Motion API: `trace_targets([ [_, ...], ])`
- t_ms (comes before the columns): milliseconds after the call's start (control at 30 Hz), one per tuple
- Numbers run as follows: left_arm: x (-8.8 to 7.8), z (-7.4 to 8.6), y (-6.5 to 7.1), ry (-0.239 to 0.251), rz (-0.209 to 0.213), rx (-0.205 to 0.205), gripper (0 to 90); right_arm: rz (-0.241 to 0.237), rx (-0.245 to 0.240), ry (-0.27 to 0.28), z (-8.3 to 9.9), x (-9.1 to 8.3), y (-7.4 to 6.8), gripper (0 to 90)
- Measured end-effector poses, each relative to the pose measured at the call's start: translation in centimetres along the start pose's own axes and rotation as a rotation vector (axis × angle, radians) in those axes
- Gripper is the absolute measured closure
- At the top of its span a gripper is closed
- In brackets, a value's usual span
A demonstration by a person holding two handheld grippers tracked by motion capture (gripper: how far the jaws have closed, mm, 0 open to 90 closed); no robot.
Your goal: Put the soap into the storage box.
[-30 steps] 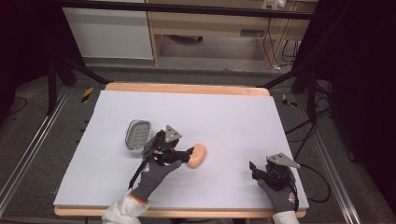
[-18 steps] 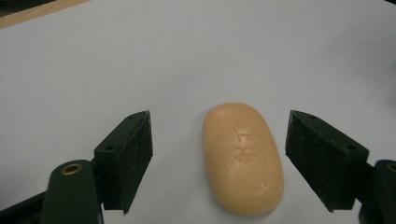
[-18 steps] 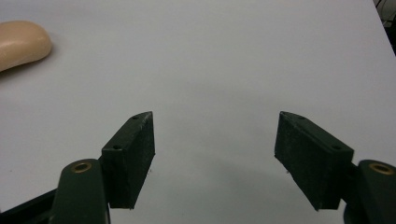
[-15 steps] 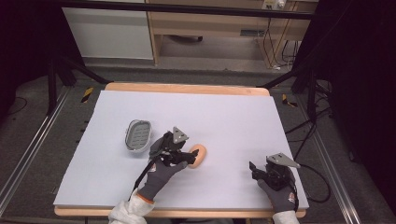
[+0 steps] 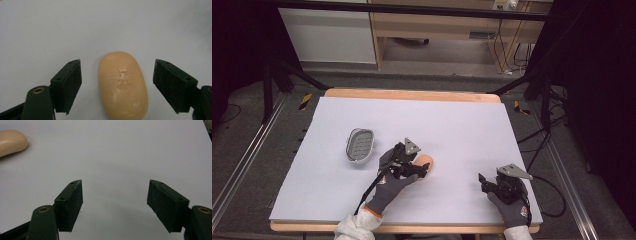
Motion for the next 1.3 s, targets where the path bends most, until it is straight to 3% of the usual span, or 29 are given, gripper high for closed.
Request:
trace_targets([
  [1300,3.8,1.6,0.8,-0.146,0.003,0.021,23.1,-0.029,0.013,-0.016,0.1,0.2,-0.2,29.4],
])
Point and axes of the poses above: each handheld gripper's, and its own axes: x roughly forward along the jaws, z roughly out of its underside, y roughly to its right, the point moved 6 cm from there along x, roughly forward along the jaws
